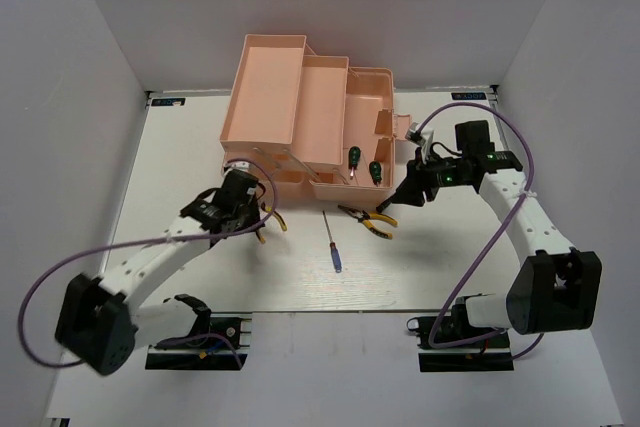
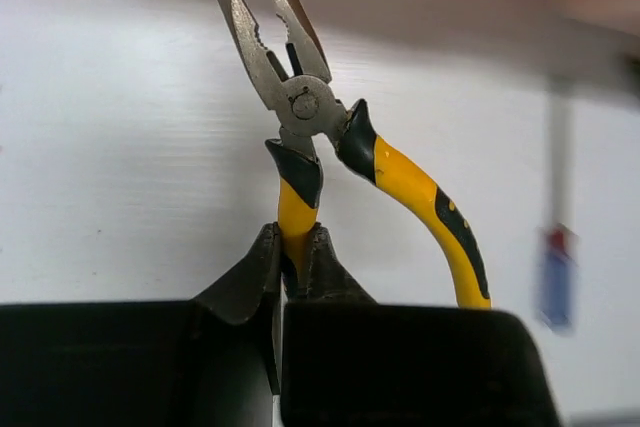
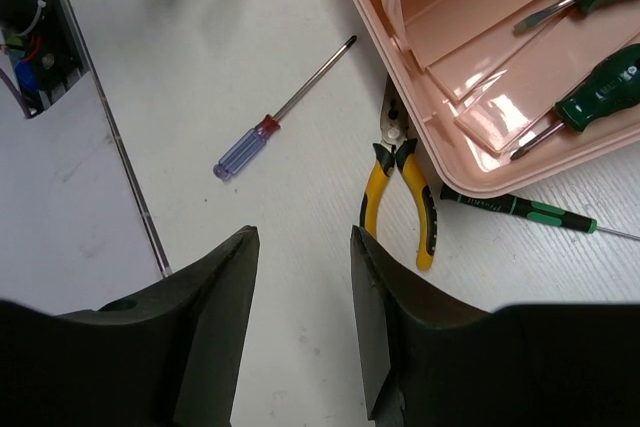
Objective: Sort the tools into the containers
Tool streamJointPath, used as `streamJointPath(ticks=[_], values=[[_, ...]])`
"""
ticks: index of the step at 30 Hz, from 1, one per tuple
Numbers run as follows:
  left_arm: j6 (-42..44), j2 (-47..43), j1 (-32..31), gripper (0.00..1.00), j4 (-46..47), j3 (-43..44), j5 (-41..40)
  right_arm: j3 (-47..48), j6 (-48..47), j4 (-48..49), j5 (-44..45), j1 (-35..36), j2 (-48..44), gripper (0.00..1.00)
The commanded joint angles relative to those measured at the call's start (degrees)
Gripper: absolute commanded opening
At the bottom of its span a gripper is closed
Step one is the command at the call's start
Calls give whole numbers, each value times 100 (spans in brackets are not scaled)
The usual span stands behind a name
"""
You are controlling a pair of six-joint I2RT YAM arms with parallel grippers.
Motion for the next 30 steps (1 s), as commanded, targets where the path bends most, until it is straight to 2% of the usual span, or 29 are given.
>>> streamJointPath(ticks=[1,2,4,5,6,8,9,11,12,15,18,19,20,21,22,23,24,25,27,28,30], values=[[936,-1140,-118,0,-130,299,979,-26,-124,-29,27,-15,-34,48],[1278,-1481,-118,0,-279,388,1148,-8,-133,-20,36,-6,-25,48],[1691,-1581,-118,0,-560,807,1743,53,-133,-20,44,-15,90,55],[1772,-1581,-118,0,-640,993,1921,97,-142,-12,53,-6,133,71],[1852,-1468,-118,0,-640,1152,2132,141,-98,-12,53,-6,186,80],[1975,-1231,-171,0,-545,1661,2835,255,-124,-29,36,-32,318,88],[1975,-934,-171,0,-431,2002,3246,264,-116,-29,44,-15,370,86],[2133,-547,-171,0,-167,2408,3618,387,-229,-152,1,-6,476,71],[2134,-353,-223,0,-88,2810,3863,440,-256,-231,-34,-15,511,47],[2362,482,-224,0,97,3550,3945,502,-256,-346,26,-15,573,0],[2275,1159,-224,0,615,4008,3515,388,-247,-302,194,-15,451,0],[2213,1352,-128,0,747,4105,3514,353,-247,-276,237,3,441,20],[2082,1563,-127,0,748,4385,3035,326,-256,-240,325,-6,380,29],[2081,1991,-127,0,844,4518,2900,239,-256,-223,352,12,328,35],[2081,2222,-127,0,845,4667,2733,212,-273,-240,378,12,310,48],[1976,2459,-127,0,732,5069,2288,194,-300,-231,439,20,266,50],[1923,2923,-75,0,583,5247,2283,142,-431,-292,466,3,257,50],[1923,3153,-74,0,442,5701,1901,107,-493,-267,536,12,231,53],[1923,3549,-74,0,117,6091,1826,-60,-685,-266,606,47,222,53],[1923,3717,-74,0,-6,6284,1539,-87,-843,-249,650,29,213,56],[1975,4139,-74,10,-252,6768,1467,-253,-1029,-170,677,38,160,56]])
